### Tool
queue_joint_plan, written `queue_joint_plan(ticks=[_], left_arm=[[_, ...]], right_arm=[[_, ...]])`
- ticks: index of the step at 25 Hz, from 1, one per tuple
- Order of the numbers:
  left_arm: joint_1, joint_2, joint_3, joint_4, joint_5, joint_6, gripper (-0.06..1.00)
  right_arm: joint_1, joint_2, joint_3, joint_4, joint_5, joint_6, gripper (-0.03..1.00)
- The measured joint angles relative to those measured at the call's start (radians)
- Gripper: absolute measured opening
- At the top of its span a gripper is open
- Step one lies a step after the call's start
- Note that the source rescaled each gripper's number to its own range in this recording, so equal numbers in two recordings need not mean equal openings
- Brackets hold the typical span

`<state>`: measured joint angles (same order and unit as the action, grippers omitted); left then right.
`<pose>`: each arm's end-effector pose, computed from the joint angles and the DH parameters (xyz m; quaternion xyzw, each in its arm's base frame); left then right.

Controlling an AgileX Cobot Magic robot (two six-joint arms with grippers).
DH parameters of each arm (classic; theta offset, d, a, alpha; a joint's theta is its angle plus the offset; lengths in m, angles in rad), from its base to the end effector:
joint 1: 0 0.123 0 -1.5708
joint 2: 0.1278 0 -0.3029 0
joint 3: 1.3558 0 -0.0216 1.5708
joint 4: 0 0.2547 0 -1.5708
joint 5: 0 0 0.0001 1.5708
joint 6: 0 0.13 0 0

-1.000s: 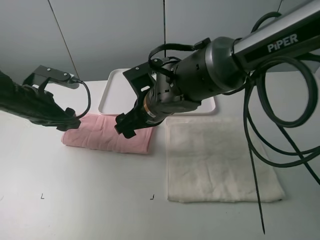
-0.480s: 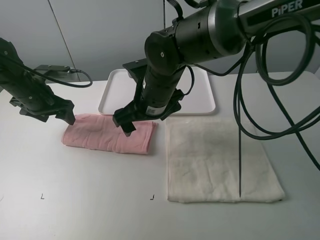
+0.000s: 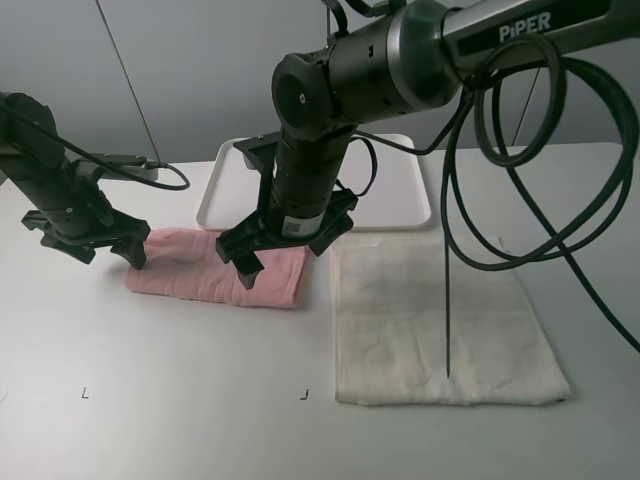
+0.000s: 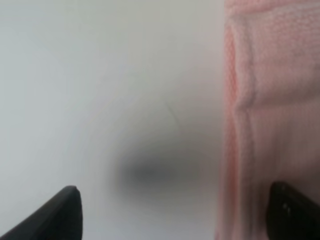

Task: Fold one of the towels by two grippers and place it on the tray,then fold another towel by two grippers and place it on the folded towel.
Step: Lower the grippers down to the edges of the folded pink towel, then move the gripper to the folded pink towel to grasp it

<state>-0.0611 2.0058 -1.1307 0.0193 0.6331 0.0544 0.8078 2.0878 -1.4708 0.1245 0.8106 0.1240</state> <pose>0.3753 -0.0215 0.0853 0.0649 0.9951 0.0060 0.0748 0.2975 0.3281 0.1290 -0.2972 0.9466 0.0959 0.0802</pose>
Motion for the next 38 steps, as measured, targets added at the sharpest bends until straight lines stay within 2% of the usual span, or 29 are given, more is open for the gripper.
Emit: queue_joint_plan(ticks=[9, 16, 23, 31, 38], left_arm=[[0.000, 0.047, -0.008, 0.012, 0.002, -0.054, 0.95], [0.000, 0.049, -0.009, 0.012, 0.004, -0.054, 0.95], [0.000, 0.049, -0.009, 0.012, 0.006, -0.054, 0.95], [0.000, 0.049, -0.009, 0.012, 0.010, -0.054, 0.95], [0.000, 0.049, -0.009, 0.012, 0.010, -0.054, 0.95]], right_arm=[[-0.004, 0.001, 0.000, 0.020, 0.003, -0.010, 1.00], [-0.070, 0.003, -0.007, 0.077, 0.003, -0.028, 1.00], [-0.088, 0.064, -0.093, 0.121, 0.017, -0.054, 1.00], [-0.089, 0.176, -0.238, 0.122, 0.063, -0.058, 1.00], [-0.112, 0.244, -0.255, 0.130, 0.081, -0.039, 1.00]])
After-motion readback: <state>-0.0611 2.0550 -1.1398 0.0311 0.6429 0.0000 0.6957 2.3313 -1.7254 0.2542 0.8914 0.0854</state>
